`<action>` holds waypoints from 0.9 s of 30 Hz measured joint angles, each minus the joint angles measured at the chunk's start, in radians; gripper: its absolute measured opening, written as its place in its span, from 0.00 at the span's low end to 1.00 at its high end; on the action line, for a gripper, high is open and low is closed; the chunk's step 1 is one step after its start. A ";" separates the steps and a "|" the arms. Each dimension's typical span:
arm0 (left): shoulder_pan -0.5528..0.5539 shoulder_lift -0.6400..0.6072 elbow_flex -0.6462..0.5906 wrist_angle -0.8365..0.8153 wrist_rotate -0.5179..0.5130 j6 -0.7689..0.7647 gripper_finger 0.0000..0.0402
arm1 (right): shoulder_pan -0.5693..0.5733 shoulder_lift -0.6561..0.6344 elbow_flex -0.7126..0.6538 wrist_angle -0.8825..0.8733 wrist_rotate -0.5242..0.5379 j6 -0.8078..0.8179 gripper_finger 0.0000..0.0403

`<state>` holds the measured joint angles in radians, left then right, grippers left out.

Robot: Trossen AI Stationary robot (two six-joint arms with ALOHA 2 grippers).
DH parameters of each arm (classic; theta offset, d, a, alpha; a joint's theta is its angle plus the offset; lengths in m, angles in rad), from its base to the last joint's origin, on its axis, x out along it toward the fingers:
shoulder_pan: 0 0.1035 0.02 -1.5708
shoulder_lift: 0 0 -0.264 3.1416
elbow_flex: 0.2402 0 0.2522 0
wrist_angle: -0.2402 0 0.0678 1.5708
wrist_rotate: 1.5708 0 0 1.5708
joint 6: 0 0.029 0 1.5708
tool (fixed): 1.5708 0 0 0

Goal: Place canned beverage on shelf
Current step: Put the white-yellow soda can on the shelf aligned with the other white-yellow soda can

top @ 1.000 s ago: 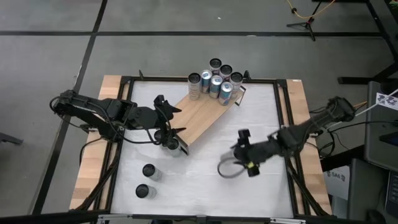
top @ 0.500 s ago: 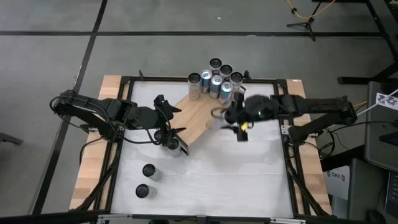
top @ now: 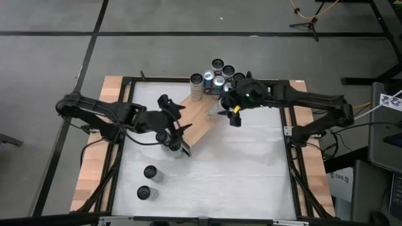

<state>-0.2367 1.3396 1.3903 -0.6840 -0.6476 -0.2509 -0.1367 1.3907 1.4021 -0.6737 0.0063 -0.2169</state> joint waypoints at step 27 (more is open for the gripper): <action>0.201 0.208 -0.002 0.171 0.101 0.042 0.85 | -0.008 0.067 0.011 0.026 0.000 0.002 0.65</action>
<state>-0.0360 1.5474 1.3888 -0.5130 -0.5470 -0.2088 -0.1448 1.4574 1.4128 -0.6476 0.0067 -0.2146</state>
